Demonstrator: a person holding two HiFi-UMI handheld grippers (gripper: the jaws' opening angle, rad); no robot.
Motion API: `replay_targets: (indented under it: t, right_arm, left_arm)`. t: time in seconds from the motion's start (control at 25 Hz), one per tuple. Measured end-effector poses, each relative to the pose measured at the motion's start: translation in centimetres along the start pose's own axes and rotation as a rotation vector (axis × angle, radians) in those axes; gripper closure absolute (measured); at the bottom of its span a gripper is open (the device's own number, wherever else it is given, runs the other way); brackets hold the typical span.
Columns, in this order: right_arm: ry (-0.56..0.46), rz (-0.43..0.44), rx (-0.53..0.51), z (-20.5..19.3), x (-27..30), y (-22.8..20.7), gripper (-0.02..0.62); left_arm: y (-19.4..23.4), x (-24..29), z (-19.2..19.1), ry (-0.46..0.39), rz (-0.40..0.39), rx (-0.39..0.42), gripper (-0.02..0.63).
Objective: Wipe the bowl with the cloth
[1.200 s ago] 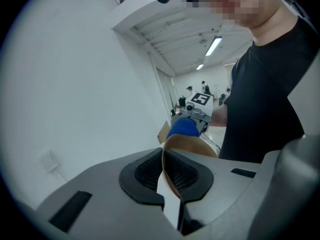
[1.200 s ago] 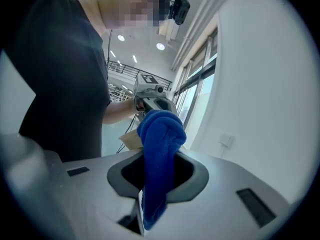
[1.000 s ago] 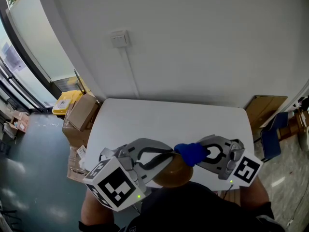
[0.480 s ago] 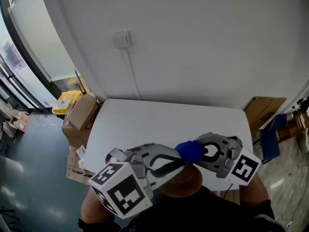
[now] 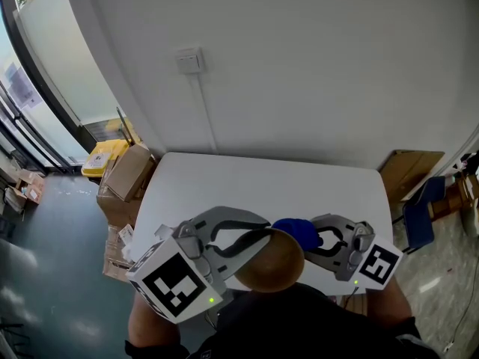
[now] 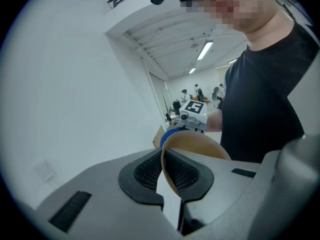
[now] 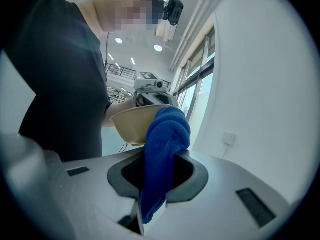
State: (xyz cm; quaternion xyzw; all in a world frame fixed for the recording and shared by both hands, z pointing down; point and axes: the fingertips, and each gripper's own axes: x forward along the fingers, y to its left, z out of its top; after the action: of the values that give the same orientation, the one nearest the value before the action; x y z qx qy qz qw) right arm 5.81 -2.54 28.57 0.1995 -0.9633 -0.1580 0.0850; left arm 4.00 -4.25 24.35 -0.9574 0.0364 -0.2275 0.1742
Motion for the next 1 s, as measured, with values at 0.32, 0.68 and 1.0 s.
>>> replay_targets:
  t: [0.32, 0.68, 1.0]
  right_arm:
    - [-0.069, 0.057, 0.067, 0.4, 0.3, 1.4, 0.530]
    - [-0.116, 0.142, 0.136, 0.2, 1.9, 3.1, 0.530]
    - [-0.211, 0.220, 0.221, 1.8, 1.9, 3.5, 0.529]
  left_arm:
    - [3.6, -0.6, -1.1, 0.026, 0.170, -0.054, 0.577]
    - [7.0, -2.0, -3.2, -0.013, 0.304, -0.189, 0.581]
    - [8.9, -1.0, -8.6, 0.068, 0.358, -0.279, 0.584]
